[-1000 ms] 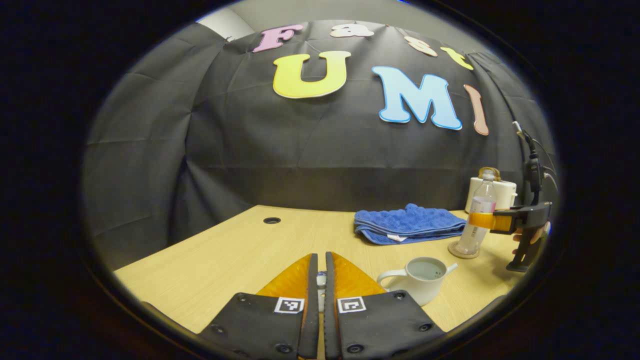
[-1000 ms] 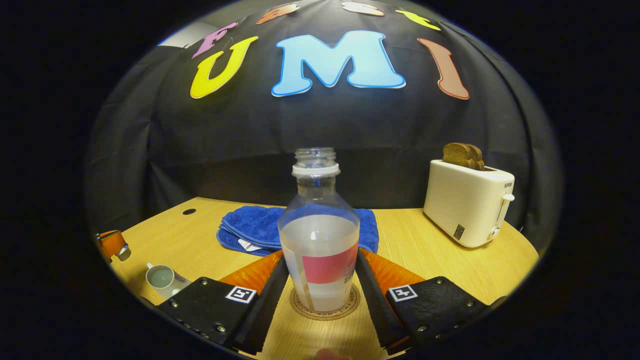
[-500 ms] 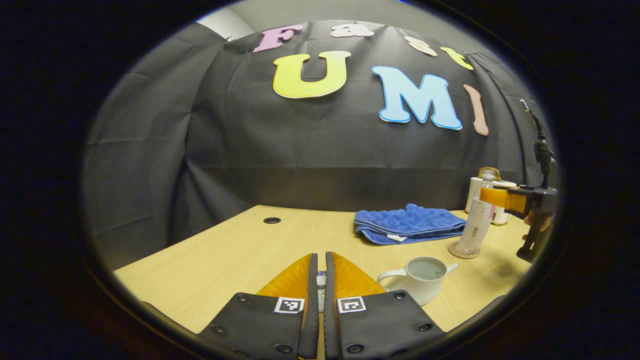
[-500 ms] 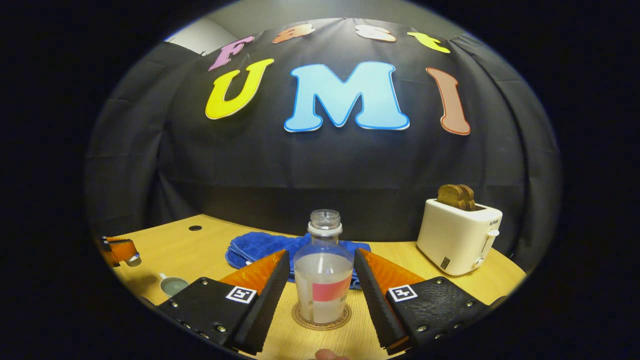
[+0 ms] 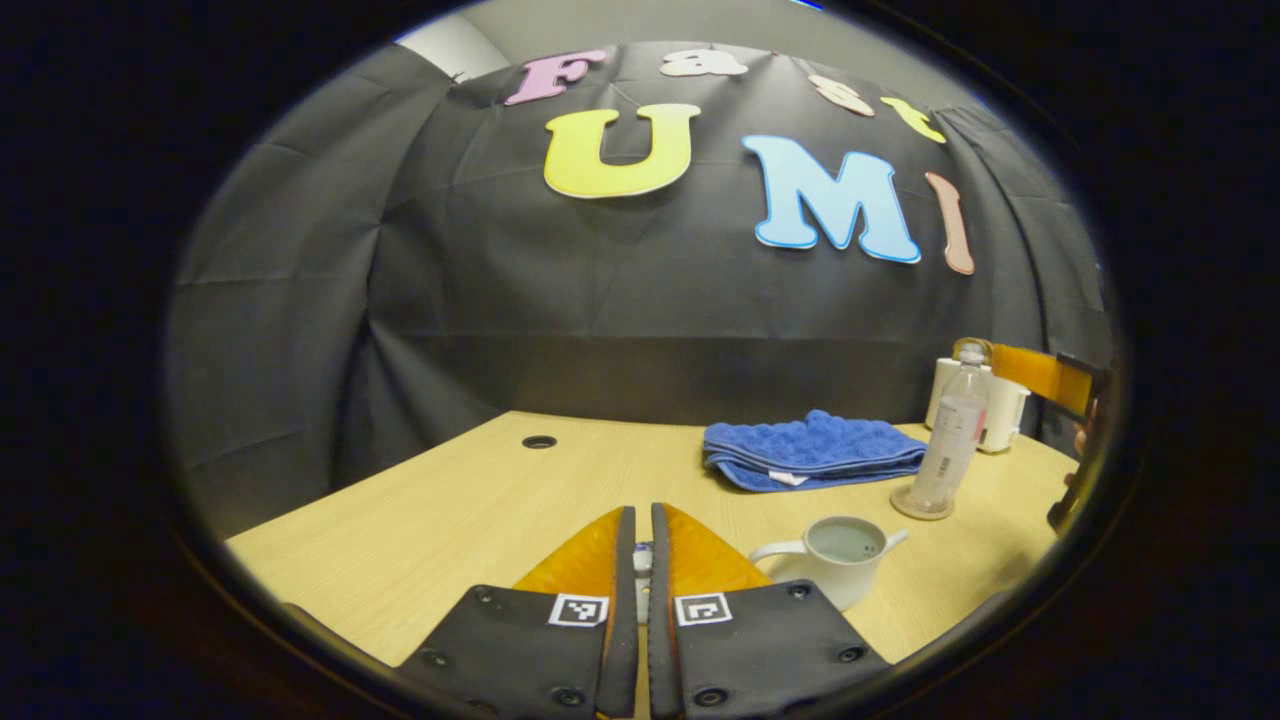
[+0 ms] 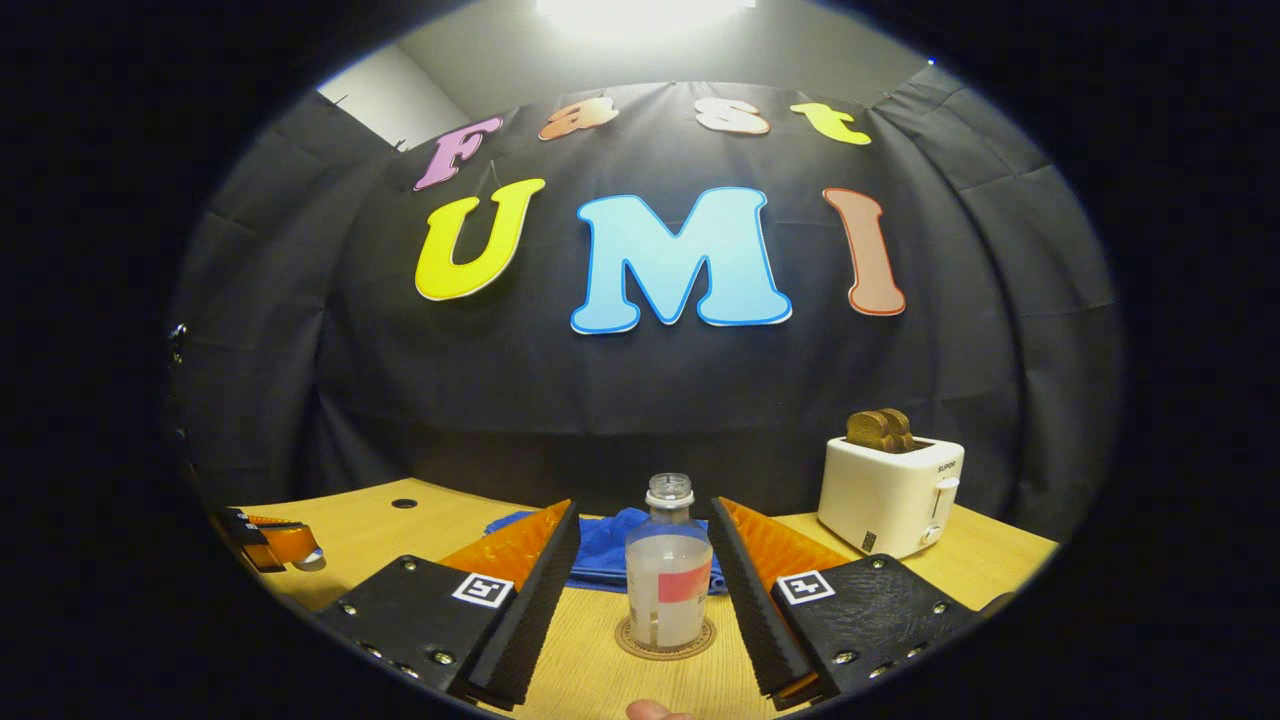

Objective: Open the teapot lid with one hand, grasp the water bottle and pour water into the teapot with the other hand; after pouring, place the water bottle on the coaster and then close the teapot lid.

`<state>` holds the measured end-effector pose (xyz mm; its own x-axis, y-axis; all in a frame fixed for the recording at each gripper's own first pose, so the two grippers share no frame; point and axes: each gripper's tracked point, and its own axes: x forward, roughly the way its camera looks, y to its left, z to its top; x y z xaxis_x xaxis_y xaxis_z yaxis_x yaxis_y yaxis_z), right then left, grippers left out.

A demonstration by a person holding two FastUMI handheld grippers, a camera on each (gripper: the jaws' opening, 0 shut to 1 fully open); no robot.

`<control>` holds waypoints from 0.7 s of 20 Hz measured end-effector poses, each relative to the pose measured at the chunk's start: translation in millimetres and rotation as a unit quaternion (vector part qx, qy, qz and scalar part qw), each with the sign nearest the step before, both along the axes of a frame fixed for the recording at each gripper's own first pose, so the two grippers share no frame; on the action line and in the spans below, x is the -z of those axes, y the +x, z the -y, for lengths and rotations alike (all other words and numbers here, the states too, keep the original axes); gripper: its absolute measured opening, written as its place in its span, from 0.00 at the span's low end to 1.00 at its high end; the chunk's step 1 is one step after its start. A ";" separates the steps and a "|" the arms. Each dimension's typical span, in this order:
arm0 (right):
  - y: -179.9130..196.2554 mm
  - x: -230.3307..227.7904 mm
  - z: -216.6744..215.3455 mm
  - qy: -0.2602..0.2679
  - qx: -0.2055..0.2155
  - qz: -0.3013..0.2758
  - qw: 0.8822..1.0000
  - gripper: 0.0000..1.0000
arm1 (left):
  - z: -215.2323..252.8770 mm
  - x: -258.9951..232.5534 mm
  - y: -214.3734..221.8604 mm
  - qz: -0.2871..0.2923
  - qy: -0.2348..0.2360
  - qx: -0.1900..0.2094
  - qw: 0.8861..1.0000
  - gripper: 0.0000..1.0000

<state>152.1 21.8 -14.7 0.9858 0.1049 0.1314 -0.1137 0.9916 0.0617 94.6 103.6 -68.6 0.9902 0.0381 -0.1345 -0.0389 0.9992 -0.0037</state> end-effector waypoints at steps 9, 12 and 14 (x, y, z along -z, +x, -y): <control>-10.0 32.6 2.4 0.008 0.033 -0.008 0.999 0.81 | 15.6 -7.2 -0.9 0.014 -0.009 0.026 1.000 0.11; -14.9 27.2 -0.5 0.005 0.031 0.000 1.000 0.81 | 29.1 -13.8 0.9 0.021 -0.015 0.044 0.999 0.11; -17.3 27.4 -2.7 0.000 0.029 0.002 1.000 0.81 | 37.7 -19.6 3.6 0.026 -0.014 0.051 0.998 0.11</control>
<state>134.8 24.5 -42.1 0.9897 0.0479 0.1346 -0.0565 0.9965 0.0610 98.2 65.9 -49.1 0.9944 -0.0669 -0.0823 0.0645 0.9974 -0.0305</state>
